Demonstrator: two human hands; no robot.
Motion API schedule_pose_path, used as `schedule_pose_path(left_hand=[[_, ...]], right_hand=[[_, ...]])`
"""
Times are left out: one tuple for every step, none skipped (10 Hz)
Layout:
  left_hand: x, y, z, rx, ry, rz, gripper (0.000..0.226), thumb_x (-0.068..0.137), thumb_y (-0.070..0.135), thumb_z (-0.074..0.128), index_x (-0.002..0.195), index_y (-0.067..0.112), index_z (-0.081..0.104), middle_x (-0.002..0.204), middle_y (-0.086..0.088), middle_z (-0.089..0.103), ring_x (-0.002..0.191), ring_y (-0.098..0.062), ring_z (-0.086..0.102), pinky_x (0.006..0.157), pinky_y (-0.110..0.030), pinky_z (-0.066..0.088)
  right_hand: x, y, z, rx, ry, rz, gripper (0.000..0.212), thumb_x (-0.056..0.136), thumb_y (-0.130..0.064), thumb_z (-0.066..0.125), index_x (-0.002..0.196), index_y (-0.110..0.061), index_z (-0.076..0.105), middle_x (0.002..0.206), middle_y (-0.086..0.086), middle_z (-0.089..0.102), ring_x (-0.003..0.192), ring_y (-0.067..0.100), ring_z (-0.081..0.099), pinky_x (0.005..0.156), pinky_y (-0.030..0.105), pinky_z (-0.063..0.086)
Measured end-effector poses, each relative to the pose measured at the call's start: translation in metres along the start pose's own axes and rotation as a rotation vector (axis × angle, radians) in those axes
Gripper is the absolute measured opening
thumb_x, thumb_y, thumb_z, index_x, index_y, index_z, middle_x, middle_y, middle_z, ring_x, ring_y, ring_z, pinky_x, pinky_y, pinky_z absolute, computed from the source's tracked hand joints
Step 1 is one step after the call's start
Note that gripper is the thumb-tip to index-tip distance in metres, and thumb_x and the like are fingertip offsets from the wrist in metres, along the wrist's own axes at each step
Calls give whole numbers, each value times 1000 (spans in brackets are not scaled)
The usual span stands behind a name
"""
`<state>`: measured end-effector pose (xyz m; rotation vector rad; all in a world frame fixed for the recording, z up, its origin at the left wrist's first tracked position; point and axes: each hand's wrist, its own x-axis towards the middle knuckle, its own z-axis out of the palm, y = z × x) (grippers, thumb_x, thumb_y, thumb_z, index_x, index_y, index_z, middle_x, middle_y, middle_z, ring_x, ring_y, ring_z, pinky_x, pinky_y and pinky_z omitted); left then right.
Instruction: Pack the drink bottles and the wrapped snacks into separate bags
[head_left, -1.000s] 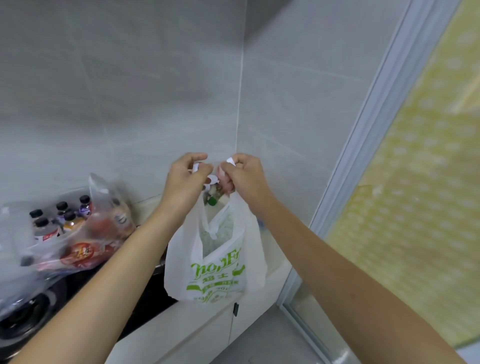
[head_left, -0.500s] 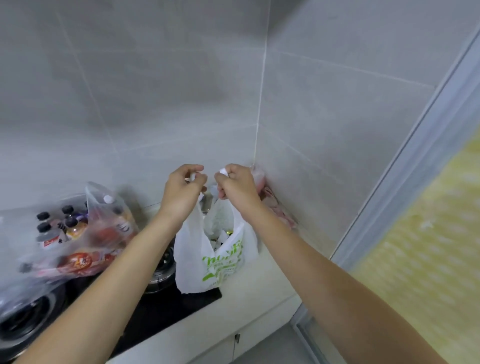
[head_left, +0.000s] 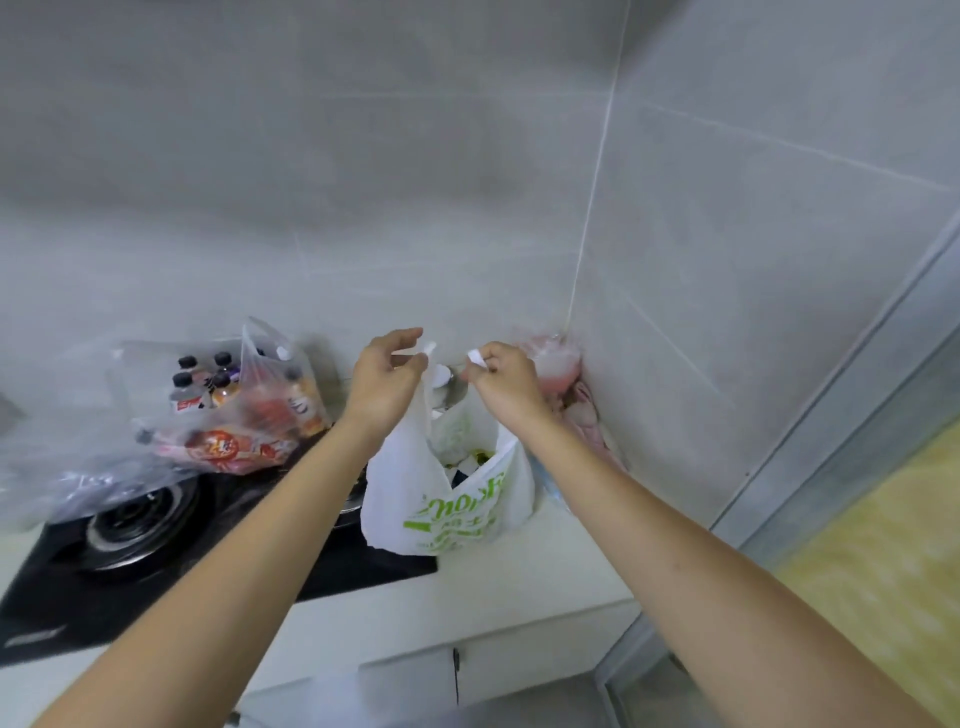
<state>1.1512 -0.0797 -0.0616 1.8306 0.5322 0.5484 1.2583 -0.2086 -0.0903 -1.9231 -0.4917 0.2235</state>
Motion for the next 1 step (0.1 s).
schedule_pose_path(left_hand=[[-19,-4,-2,13,65,-1,36,98,13,59,133,23,64,136,5,60,106,0,61,75,-8,45]], right_hand=[[-5,13,-7,5,28,-44,15,90,-14,65,103,-20,68,96,-7,71,100,15,69,97,36,55]])
